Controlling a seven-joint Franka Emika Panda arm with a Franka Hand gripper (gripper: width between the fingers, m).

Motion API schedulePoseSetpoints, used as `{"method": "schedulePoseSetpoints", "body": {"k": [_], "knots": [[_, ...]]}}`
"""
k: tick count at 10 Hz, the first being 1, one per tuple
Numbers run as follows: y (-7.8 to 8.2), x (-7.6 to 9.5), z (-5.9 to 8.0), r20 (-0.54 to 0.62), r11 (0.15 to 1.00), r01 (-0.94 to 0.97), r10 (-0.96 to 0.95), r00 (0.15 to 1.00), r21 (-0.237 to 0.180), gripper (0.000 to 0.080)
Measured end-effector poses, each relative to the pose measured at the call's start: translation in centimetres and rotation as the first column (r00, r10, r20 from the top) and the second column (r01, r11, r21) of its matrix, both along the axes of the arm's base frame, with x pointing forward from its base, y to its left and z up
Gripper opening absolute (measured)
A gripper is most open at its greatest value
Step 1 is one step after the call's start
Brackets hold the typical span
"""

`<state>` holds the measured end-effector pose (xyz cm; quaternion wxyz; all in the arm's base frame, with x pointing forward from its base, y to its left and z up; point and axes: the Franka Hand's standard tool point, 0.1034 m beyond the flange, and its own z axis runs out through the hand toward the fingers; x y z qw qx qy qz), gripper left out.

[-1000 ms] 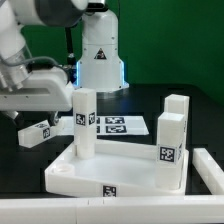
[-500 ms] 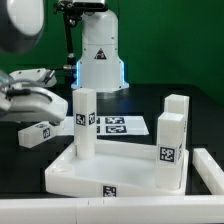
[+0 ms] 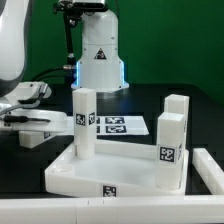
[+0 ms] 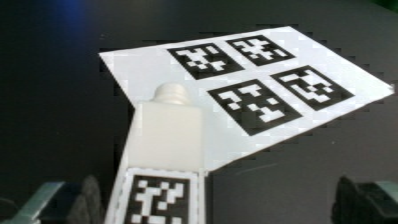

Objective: Assemble desk

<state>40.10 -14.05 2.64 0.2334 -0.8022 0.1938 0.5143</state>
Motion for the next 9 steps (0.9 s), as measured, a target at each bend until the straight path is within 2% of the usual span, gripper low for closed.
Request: {"method": "schedulePoseSetpoints", "body": {"k": [2, 3, 4, 5, 6, 9], "knots": [[0.4, -0.1, -0.4, -0.009, 1.000, -0.027, 0.027, 1.000, -0.007, 0.0649], [1.0, -0.7, -1.2, 0.020, 0.999, -0.039, 0.039, 0.999, -0.029, 0.0649], [1.0, -1.3, -1.3, 0.017, 0.999, -0.052, 0.052, 0.998, 0.000, 0.0649], [0.6, -0.7, -1.9, 0.066, 0.997, -0.078, 0.076, 0.995, 0.017, 0.0649], [1.1, -0.9, -2.1, 0.128, 0.994, -0.106, 0.104, 0.986, 0.016, 0.0649], [1.5, -1.2, -2.1, 0.122, 0.994, -0.109, 0.105, 0.987, 0.024, 0.0649]]}}
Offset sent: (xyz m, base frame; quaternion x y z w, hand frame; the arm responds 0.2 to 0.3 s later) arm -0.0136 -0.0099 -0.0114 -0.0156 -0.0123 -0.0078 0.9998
